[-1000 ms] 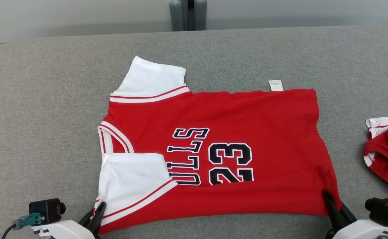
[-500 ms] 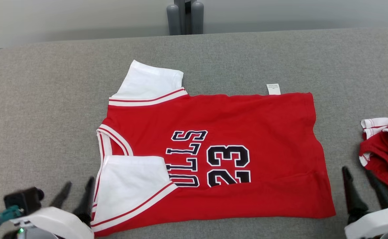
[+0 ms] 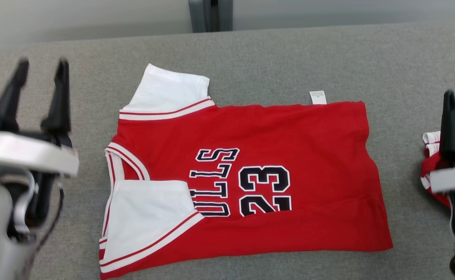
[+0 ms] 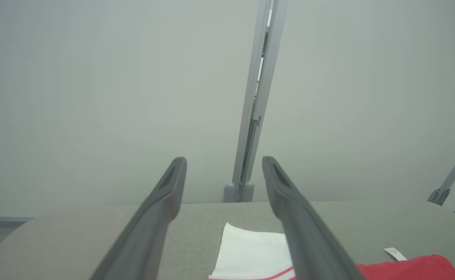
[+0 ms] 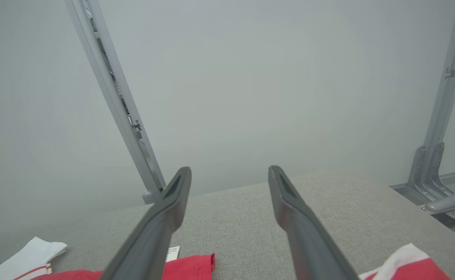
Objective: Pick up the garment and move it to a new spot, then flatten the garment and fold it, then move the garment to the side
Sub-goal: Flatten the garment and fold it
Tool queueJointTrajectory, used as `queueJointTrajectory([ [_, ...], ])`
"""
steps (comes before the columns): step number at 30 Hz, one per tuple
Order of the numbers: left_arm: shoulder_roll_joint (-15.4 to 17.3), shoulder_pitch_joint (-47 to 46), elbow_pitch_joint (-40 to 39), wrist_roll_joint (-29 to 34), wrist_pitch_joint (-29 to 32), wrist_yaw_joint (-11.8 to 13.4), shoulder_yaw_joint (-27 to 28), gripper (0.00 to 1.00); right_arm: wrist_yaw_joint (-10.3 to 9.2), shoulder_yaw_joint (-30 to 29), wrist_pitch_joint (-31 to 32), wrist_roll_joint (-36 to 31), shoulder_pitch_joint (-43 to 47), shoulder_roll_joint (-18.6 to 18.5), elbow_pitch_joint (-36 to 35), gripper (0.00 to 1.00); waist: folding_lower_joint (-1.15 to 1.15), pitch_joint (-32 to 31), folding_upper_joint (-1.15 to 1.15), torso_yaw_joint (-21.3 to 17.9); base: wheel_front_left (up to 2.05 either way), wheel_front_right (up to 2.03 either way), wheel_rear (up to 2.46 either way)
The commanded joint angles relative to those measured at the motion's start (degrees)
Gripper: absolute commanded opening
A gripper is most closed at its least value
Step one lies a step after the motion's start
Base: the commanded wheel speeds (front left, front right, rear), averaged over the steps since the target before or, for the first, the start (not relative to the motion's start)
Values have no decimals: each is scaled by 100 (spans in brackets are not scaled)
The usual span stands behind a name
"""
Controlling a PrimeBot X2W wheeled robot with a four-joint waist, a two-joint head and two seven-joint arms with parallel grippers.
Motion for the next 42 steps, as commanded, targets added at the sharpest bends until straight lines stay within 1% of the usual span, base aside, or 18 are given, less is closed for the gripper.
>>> queueJointTrajectory([
  [1,70,-356,74,90,18,-86,-28,100,-2,13,47,-48,-237,-95,56,100,0,128,0,-20,0,0,0],
  [4,149,-1177,347,155,183,-337,-203,100,-2,116,160,-73,-803,-220,250,100,0,349,0,-60,0,0,0],
  [6,187,-1742,629,157,376,-560,-371,100,-2,216,263,-66,-1154,-324,435,100,0,518,0,-79,0,0,0],
  [11,182,-2858,1632,23,1181,-1176,-898,100,-2,664,581,-13,-1845,-542,953,100,0,900,0,-174,0,0,0],
  [14,186,-3326,2252,-105,1674,-1419,-1159,100,-2,1001,738,73,-2101,-619,1189,100,0,1119,0,-262,0,0,0],
  [17,270,-3636,2778,-232,2081,-1550,-1379,100,-2,1355,897,187,-2244,-662,1350,100,0,1303,0,-376,0,0,0],
  [20,362,-3838,3157,-367,2380,-1622,-1604,100,-2,1661,1040,291,-2310,-699,1456,100,0,1451,0,-502,0,0,0],
  [24,546,-4021,3553,-636,2600,-1654,-1876,100,-2,1985,1227,466,-2379,-686,1574,100,0,1626,0,-689,0,0,0],
  [34,1115,-4555,4130,-1354,2772,-1649,-2574,100,-2,2652,1491,796,-2721,-750,1690,100,0,2036,0,-1045,0,0,0],
  [38,1220,-4730,4341,-1497,2789,-1648,-2787,100,-2,2855,1552,925,-2877,-748,1782,100,0,2092,0,-1102,0,0,0],
  [42,1222,-4789,4479,-1647,2822,-1648,-2943,100,-2,2979,1586,1013,-2962,-763,1871,100,0,2114,0,-1131,0,0,0],
])
